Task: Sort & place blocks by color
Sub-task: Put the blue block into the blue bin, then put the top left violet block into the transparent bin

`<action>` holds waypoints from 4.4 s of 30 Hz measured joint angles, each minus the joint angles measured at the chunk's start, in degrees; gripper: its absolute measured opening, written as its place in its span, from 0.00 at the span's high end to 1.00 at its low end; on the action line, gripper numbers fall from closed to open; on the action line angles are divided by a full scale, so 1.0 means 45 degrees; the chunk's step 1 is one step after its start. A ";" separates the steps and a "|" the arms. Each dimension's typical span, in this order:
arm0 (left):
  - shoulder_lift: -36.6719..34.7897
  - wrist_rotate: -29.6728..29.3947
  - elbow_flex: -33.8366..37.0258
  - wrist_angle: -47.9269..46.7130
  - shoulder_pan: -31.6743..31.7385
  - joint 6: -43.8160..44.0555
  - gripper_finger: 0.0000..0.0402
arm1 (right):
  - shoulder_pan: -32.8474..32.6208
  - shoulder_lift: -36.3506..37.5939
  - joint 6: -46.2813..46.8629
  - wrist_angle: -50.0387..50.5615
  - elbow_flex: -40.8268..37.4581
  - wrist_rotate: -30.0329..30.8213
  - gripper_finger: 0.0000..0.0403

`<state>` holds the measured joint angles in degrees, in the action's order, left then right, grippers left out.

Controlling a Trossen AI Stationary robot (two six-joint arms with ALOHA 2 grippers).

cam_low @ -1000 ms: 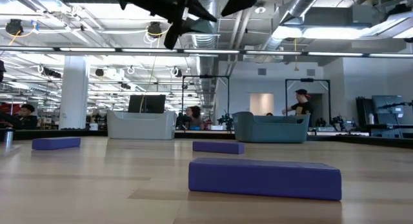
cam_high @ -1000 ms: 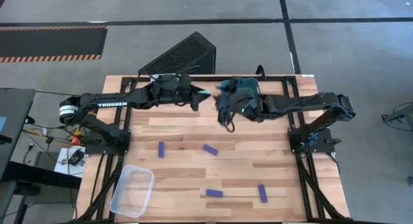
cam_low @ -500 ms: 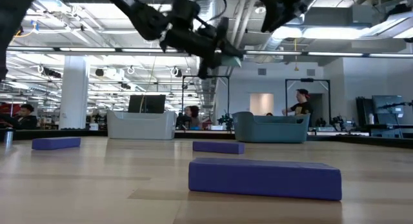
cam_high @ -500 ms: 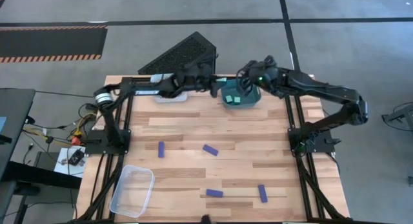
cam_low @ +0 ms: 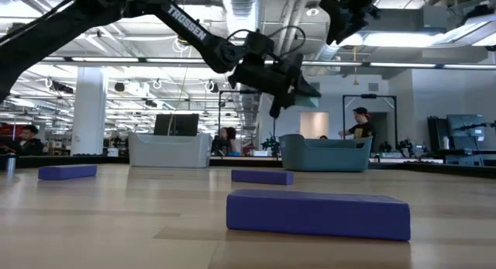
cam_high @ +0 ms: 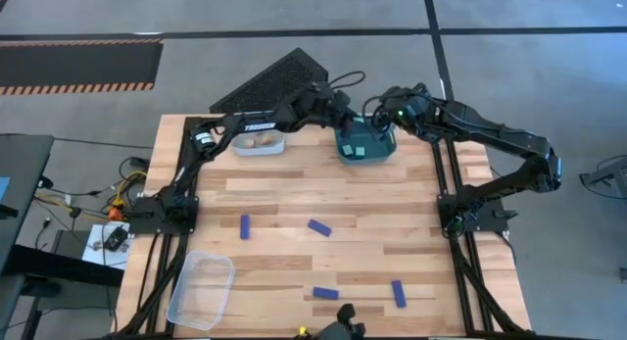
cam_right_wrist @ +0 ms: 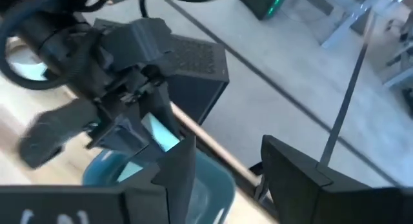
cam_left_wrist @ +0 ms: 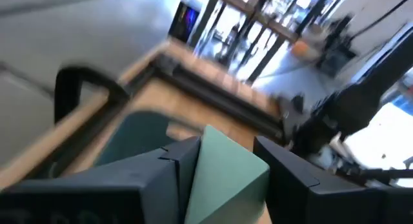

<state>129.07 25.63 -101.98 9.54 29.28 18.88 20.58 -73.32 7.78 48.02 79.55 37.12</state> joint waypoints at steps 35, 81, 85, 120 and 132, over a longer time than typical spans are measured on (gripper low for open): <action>-0.8731 -0.2049 0.7341 -0.1026 -0.0432 -0.2764 0.57 | -0.2946 0.1952 0.5364 -0.4777 -0.7441 -0.6347 0.57; -2.2545 -0.9467 1.5857 -0.7261 -0.9066 0.2113 0.57 | -0.6428 -0.8825 0.8184 -0.8450 -0.1406 -0.5493 0.81; -2.2699 -0.8984 1.6915 -0.6687 -0.8753 0.4363 0.57 | -0.6727 -0.8774 0.6299 -0.7801 0.0168 -0.4492 0.81; -1.9635 -0.5644 1.7317 -0.0865 -0.5455 0.8966 0.50 | -0.5892 -0.8772 -0.3651 -0.6880 0.4323 -0.2587 0.81; -1.7810 -0.5148 1.7317 0.1061 -0.5223 0.8976 0.61 | -0.5969 -0.8772 -0.4842 -0.6356 0.4323 -0.2725 0.81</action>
<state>48.93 2.47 -24.05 14.32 5.77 59.27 -6.28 -112.79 -14.01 19.42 99.00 24.86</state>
